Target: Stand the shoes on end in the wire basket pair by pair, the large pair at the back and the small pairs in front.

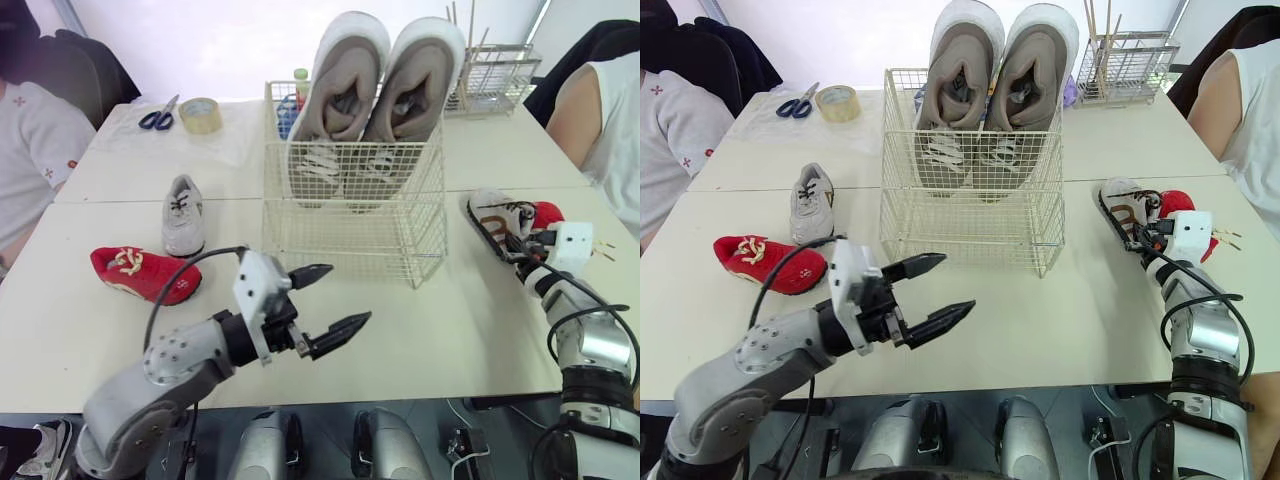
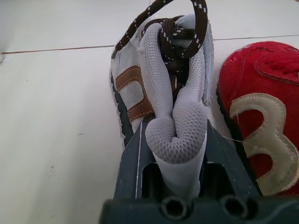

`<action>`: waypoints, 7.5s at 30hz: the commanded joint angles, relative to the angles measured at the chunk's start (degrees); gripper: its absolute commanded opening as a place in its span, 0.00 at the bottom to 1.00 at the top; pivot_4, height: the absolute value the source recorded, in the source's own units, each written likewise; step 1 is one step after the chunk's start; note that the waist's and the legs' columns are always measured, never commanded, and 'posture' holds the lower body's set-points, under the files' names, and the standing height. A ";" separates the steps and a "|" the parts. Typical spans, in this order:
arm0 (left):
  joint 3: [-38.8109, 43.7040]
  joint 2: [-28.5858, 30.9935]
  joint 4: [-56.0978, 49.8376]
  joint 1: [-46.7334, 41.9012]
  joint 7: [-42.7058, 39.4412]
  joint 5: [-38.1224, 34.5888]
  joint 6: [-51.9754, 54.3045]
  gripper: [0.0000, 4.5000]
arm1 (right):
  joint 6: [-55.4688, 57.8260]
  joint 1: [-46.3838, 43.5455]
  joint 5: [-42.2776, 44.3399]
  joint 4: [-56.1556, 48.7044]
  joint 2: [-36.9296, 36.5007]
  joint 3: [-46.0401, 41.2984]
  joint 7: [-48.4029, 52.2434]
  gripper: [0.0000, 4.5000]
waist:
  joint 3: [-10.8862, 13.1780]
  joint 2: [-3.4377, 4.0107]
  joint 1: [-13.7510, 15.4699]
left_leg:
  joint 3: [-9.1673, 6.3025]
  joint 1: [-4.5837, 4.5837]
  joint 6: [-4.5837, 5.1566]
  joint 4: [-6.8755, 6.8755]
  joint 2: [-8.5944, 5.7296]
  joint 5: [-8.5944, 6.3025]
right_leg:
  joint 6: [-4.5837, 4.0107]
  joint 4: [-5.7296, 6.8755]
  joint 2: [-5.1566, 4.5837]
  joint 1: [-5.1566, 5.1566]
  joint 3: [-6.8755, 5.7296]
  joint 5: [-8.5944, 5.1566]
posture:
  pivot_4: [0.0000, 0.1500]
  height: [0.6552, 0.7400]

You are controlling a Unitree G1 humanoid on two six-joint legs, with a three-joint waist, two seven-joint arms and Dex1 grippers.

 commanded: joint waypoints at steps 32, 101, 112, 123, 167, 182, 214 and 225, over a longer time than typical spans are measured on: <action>46.96 35.56 25.32 4.29 -8.54 -60.73 10.69 1.00 | -11.64 -64.21 25.43 -2.67 -17.00 42.61 70.93 0.05 | 0.49 0.01 -0.98 | 0.23 -0.10 -0.39 -0.57 -0.07 -0.05 | -0.06 -0.14 -0.20 -0.47 0.05 -0.04 | 1.00 1.00; 12.42 -4.47 14.75 -17.37 8.75 -49.59 -11.20 0.23 | 39.21 -33.51 79.04 -26.86 8.87 7.19 -0.08 0.68 | 0.52 -0.65 -0.58 | 0.04 0.03 -0.19 -0.69 -0.03 0.20 | -0.13 -0.53 0.11 0.00 -0.08 0.22 | 1.00 1.00; 11.25 -4.86 14.57 -17.64 8.40 -48.37 -10.84 0.23 | 37.97 -33.66 74.30 -24.67 10.04 7.93 0.10 0.68 | 0.52 -0.65 -0.59 | 0.04 0.02 -0.19 -0.71 -0.02 0.20 | -0.12 -0.54 0.12 -0.01 -0.08 0.21 | 1.00 1.00; 14.87 -3.92 11.77 -14.24 9.52 -50.83 -12.47 0.23 | 36.62 -33.42 69.52 -21.73 8.56 5.59 5.30 0.99 | 0.52 -0.65 -0.66 | 0.04 0.02 -0.19 -0.72 -0.01 0.20 | -0.12 -0.57 0.12 -0.01 -0.08 0.21 | 1.00 1.00; 10.32 -4.40 17.11 -14.01 5.40 -45.22 -7.83 0.23 | 37.08 -34.36 67.79 -25.62 11.83 7.37 10.64 0.17 | 0.53 -0.64 -0.67 | 0.04 -0.01 -0.17 -0.79 0.00 0.18 | -0.12 -0.71 0.14 -0.01 -0.10 0.21 | 1.00 1.00; 28.79 28.20 13.37 -3.16 -5.82 -38.91 5.56 0.49 | 12.36 -49.69 24.82 8.26 -12.84 20.37 57.72 0.12 | 0.73 -0.66 -1.10 | 0.22 -0.09 -0.17 -1.00 0.03 0.13 | -0.10 -0.96 0.14 -0.21 -0.11 0.18 | 1.00 1.00; 24.22 27.19 9.30 -2.66 2.77 -37.78 2.18 0.50 | 3.59 -39.08 9.52 13.81 -5.83 17.48 61.03 0.66 | 0.86 -0.46 -0.87 | 0.27 -0.05 -0.30 -1.00 0.02 0.20 | -0.13 -0.89 0.13 -0.19 -0.02 0.21 | 1.00 1.00; 24.67 25.97 9.54 -0.74 1.32 -35.97 2.19 0.50 | 17.05 -33.84 13.51 -0.70 -13.04 13.99 58.69 0.87 | 0.86 -0.47 -0.78 | 0.26 -0.04 -0.31 -0.97 0.04 0.21 | -0.12 -0.88 0.13 -0.18 -0.02 0.21 | 1.00 1.00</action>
